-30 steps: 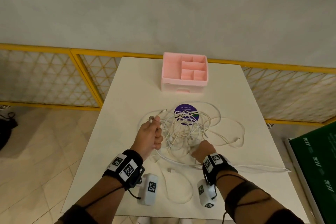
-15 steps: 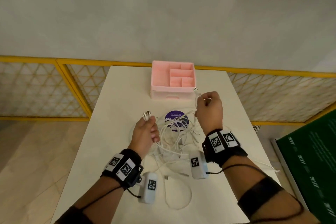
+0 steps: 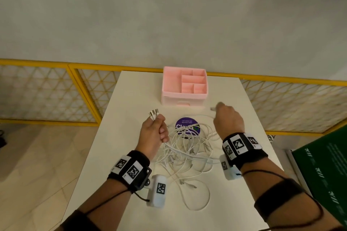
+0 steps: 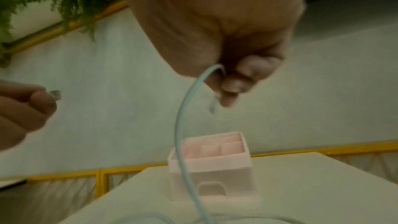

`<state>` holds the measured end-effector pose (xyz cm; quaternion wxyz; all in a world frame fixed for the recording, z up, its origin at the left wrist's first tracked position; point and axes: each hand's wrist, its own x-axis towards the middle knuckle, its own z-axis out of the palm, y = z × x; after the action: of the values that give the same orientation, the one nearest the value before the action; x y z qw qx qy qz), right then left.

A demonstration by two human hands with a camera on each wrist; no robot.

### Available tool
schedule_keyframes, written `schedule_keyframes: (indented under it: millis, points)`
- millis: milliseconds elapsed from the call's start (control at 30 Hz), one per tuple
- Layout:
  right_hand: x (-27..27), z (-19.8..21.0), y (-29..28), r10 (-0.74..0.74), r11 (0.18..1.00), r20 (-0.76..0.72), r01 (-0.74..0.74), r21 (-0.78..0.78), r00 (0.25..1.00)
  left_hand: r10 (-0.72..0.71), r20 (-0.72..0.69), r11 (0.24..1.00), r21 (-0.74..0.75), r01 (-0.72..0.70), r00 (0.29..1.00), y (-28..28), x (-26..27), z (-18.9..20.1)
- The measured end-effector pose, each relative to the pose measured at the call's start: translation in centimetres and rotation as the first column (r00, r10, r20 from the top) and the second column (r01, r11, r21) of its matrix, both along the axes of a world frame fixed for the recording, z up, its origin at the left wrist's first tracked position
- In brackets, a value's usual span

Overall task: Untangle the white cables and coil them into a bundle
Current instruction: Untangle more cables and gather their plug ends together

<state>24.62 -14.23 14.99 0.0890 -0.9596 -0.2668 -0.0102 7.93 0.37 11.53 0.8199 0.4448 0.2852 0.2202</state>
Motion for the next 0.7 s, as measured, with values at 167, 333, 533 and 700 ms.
schedule_keyframes:
  millis: [167, 333, 533, 700]
  points:
    - [-2.5, 0.4, 2.3, 0.324, 0.729, -0.154, -0.142, 0.669, 0.934, -0.040, -0.029, 0.999, 0.015, 0.041, 0.999, -1.0, 0.9, 0.0]
    - [-6.8, -1.1, 4.4, 0.444, 0.664, -0.279, -0.104, 0.740, 0.851, -0.013, -0.032, 1.000, 0.021, 0.014, 0.999, -2.2, 1.8, 0.4]
    - [-8.4, -3.9, 4.7, 0.513, 0.617, -0.281, -0.122, 0.777, 0.811, 0.056, 0.010, 0.994, -0.096, -0.055, 0.998, -2.0, 1.6, -0.6]
    - [-8.0, -6.1, 2.4, 0.592, 0.700, -0.260, -0.326, 0.635, 0.763, 0.235, -0.017, 0.964, -0.122, -0.235, 0.972, 0.3, 1.1, -0.9]
